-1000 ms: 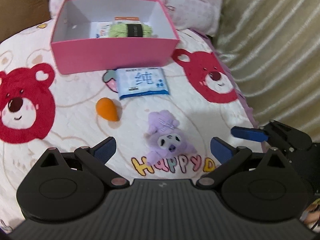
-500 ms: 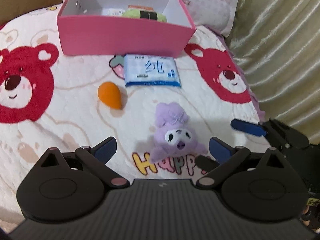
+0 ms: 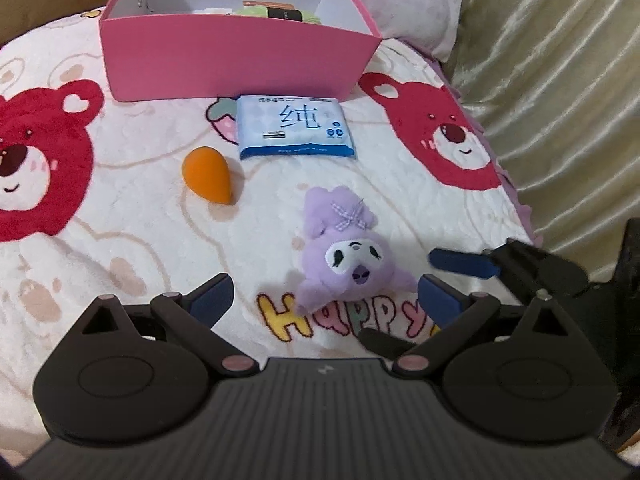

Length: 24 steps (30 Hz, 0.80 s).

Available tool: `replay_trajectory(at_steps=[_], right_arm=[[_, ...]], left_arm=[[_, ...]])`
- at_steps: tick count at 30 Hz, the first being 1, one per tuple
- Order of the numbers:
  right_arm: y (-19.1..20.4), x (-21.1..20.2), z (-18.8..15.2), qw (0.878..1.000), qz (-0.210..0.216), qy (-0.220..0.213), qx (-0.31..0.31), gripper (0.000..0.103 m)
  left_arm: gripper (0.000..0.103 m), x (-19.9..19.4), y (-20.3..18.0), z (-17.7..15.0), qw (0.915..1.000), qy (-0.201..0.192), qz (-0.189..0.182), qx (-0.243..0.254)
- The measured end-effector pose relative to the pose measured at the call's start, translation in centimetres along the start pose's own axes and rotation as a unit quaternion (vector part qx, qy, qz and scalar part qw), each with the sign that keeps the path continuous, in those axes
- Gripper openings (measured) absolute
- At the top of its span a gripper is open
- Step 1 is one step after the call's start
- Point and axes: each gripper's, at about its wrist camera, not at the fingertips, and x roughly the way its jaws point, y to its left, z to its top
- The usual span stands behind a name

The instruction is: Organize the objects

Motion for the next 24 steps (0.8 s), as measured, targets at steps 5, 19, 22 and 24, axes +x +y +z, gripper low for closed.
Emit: replay_trajectory(at_steps=[5, 19, 22, 24], right_arm=[[-0.4, 1.0, -0.6, 1.000, 0.006, 0.003, 0.030, 0.092], [-2.1, 2.5, -1.5, 0.992, 0.011, 0.018, 0.121, 0.092], [-1.9, 2.9, -1.7, 0.992, 0.009, 0.020, 0.121, 0.092], [-2.0, 3.2, -1.7, 0.992, 0.009, 0.018, 0.125, 0.092]], left_arm=[[0.099, 0.6, 0.2, -0.4, 0.9998, -0.006, 0.000, 0.020], [0.094, 1.8, -0.6, -1.1, 0.9986, -0.018, 0.003, 0.051], [0.085, 2.6, -0.4, -0.8, 0.9987, -0.019, -0.002, 0.047], [0.079, 3.3, -0.1, -0.6, 0.9991, -0.015, -0.003, 0.039]])
